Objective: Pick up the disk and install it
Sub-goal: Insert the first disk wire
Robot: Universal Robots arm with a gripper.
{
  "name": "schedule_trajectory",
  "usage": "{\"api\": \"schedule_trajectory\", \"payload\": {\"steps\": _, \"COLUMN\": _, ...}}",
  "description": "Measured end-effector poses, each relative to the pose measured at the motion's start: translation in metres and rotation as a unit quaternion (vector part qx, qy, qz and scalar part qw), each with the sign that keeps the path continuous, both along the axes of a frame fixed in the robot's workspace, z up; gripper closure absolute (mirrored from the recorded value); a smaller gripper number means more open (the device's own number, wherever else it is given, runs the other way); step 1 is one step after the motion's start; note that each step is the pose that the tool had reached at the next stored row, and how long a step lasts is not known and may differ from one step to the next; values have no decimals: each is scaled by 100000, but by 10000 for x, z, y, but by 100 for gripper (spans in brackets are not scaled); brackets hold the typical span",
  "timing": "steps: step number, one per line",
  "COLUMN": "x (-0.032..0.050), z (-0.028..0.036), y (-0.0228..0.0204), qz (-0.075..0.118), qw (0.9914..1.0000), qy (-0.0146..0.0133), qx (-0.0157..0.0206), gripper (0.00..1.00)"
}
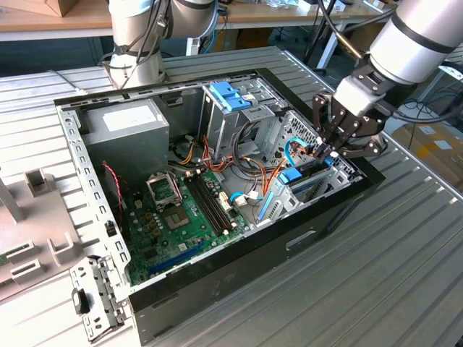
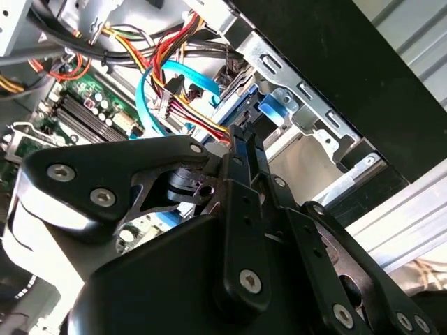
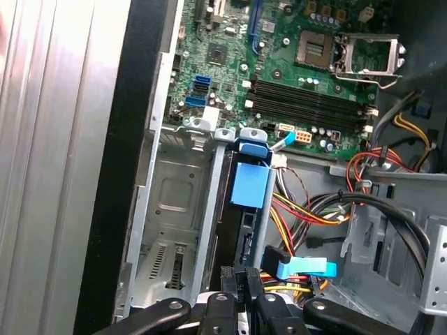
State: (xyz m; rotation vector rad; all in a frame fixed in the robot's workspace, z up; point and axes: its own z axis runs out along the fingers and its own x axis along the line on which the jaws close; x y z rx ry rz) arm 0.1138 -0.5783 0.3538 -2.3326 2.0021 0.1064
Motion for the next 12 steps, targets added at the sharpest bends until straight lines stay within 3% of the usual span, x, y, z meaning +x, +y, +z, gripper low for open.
{"api": "schedule_trajectory", "payload": {"steps": 2, "x": 0, "z": -6, "y": 0, "qz": -1198, "qw": 99993, "qy": 0, "qx": -2, "gripper": 83}}
{"api": "schedule_trajectory", "payload": {"steps": 6, "x": -2, "z": -21, "y": 1, "qz": -4579, "qw": 99895, "qy": 3, "qx": -1, "gripper": 83}}
{"api": "schedule_trajectory", "payload": {"steps": 12, "x": -14, "z": -41, "y": 14, "qz": -6928, "qw": 99760, "qy": 2, "qx": -7, "gripper": 83}}
